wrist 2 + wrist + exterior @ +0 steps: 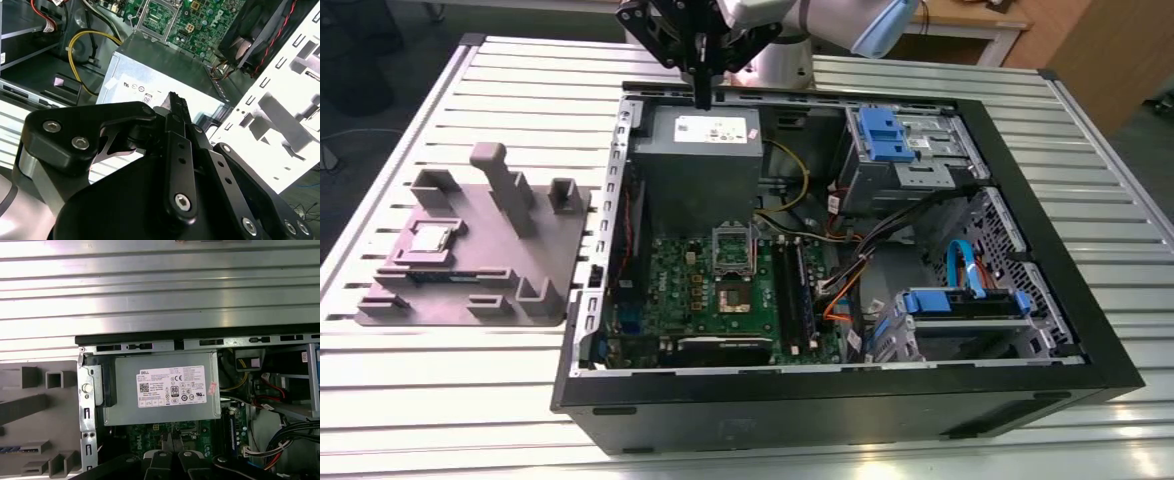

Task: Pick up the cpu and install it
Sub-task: 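Reach for the cpu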

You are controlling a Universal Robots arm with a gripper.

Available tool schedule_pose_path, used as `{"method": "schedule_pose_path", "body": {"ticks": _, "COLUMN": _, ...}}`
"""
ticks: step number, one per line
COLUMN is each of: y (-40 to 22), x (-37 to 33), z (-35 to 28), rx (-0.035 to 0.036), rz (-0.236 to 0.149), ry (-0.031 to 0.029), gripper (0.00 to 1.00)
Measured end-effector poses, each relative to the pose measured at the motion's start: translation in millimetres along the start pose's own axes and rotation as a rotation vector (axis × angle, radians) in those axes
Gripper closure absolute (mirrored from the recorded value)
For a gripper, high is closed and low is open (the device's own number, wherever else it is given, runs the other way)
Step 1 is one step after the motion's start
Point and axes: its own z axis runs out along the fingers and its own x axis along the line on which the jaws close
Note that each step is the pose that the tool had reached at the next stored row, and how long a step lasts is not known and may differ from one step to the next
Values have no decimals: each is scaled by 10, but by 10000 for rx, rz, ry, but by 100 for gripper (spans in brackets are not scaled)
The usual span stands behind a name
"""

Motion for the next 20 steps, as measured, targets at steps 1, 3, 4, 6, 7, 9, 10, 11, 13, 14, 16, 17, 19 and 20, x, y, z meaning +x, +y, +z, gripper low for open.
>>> {"method": "schedule_pose_path", "body": {"ticks": 1, "y": 0, "x": 1, "z": 0, "rx": 0, "rz": -1, "ry": 0, "gripper": 89}}
{"method": "schedule_pose_path", "body": {"ticks": 3, "y": 0, "x": 6, "z": 0, "rx": 0, "rz": 1, "ry": 0, "gripper": 89}}
{"method": "schedule_pose_path", "body": {"ticks": 4, "y": -1, "x": 7, "z": 0, "rx": 0, "rz": 0, "ry": 0, "gripper": 89}}
{"method": "schedule_pose_path", "body": {"ticks": 6, "y": -1, "x": 11, "z": 0, "rx": 0, "rz": -1, "ry": -1, "gripper": 89}}
{"method": "schedule_pose_path", "body": {"ticks": 7, "y": -1, "x": 13, "z": 0, "rx": 0, "rz": 0, "ry": 0, "gripper": 89}}
{"method": "schedule_pose_path", "body": {"ticks": 9, "y": -5, "x": 62, "z": -1, "rx": -1, "rz": 0, "ry": -1, "gripper": 89}}
{"method": "schedule_pose_path", "body": {"ticks": 10, "y": -5, "x": 63, "z": -1, "rx": 0, "rz": 0, "ry": 0, "gripper": 89}}
{"method": "schedule_pose_path", "body": {"ticks": 11, "y": -5, "x": 64, "z": -1, "rx": 0, "rz": 0, "ry": 0, "gripper": 89}}
{"method": "schedule_pose_path", "body": {"ticks": 13, "y": -5, "x": 66, "z": -1, "rx": 0, "rz": 0, "ry": -1, "gripper": 89}}
{"method": "schedule_pose_path", "body": {"ticks": 14, "y": -8, "x": 101, "z": -1, "rx": 0, "rz": 0, "ry": 0, "gripper": 89}}
{"method": "schedule_pose_path", "body": {"ticks": 16, "y": -11, "x": 141, "z": -1, "rx": 0, "rz": 0, "ry": -1, "gripper": 89}}
{"method": "schedule_pose_path", "body": {"ticks": 17, "y": -11, "x": 142, "z": -1, "rx": 0, "rz": 0, "ry": -1, "gripper": 89}}
{"method": "schedule_pose_path", "body": {"ticks": 19, "y": -11, "x": 146, "z": -1, "rx": 0, "rz": 0, "ry": -1, "gripper": 89}}
{"method": "schedule_pose_path", "body": {"ticks": 20, "y": -12, "x": 151, "z": -1, "rx": 0, "rz": 0, "ry": 0, "gripper": 89}}
